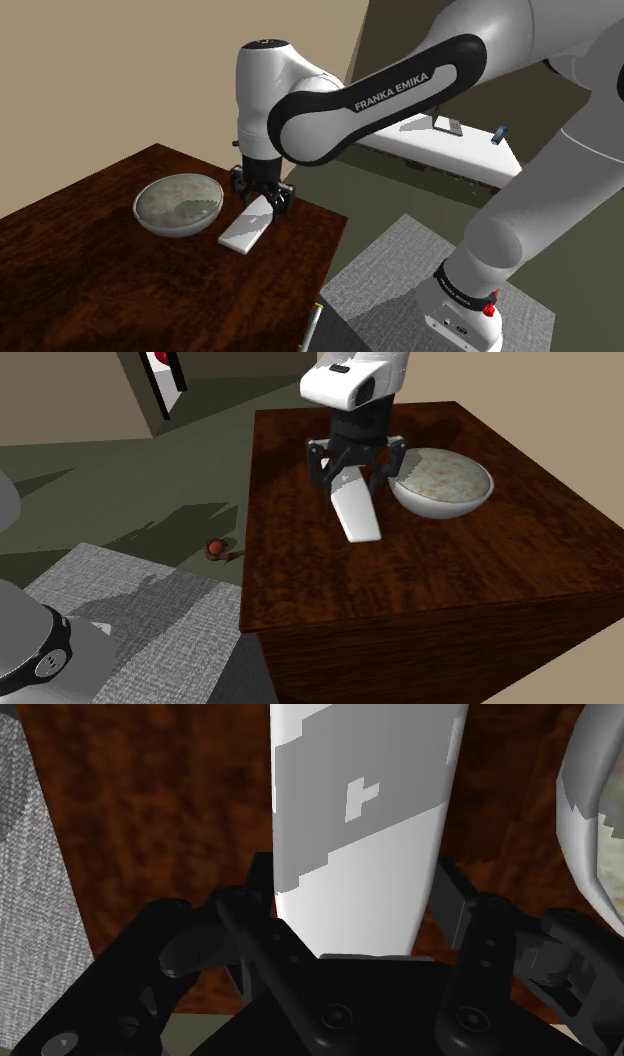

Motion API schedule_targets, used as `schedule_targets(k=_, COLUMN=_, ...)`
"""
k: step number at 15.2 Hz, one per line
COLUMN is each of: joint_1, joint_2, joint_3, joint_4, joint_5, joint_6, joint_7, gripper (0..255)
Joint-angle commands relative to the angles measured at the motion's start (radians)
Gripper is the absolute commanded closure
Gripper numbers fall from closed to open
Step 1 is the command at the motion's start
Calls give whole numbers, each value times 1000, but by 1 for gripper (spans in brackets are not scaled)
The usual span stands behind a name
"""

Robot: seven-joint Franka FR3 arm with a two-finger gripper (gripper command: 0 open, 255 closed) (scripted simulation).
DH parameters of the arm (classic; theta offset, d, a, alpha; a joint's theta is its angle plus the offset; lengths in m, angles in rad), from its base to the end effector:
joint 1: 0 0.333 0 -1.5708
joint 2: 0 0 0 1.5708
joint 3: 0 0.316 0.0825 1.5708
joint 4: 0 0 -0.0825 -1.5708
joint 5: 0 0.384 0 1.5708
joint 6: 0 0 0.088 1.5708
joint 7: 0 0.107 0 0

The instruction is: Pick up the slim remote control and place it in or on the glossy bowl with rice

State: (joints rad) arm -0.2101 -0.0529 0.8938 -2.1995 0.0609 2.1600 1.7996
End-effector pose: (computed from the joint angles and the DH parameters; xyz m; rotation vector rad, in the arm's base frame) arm 0.4029 0.3343 0.3968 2.6338 -1.7082 -0.0167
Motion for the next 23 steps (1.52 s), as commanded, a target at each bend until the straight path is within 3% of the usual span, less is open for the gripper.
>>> schedule_targets(k=1, joint_1=1, joint_2=-21, joint_3=-4, joint_4=11, joint_5=18, joint_6=-26, joint_7=-12, gripper=255)
schedule_targets(k=19, joint_1=3, joint_2=-124, joint_3=-48, joint_4=176, joint_5=89, joint_6=-265, joint_7=-67, gripper=255)
schedule_targets(k=23, joint_1=5, joint_2=130, joint_3=30, joint_4=367, joint_5=-115, joint_6=-287, joint_7=84, gripper=255)
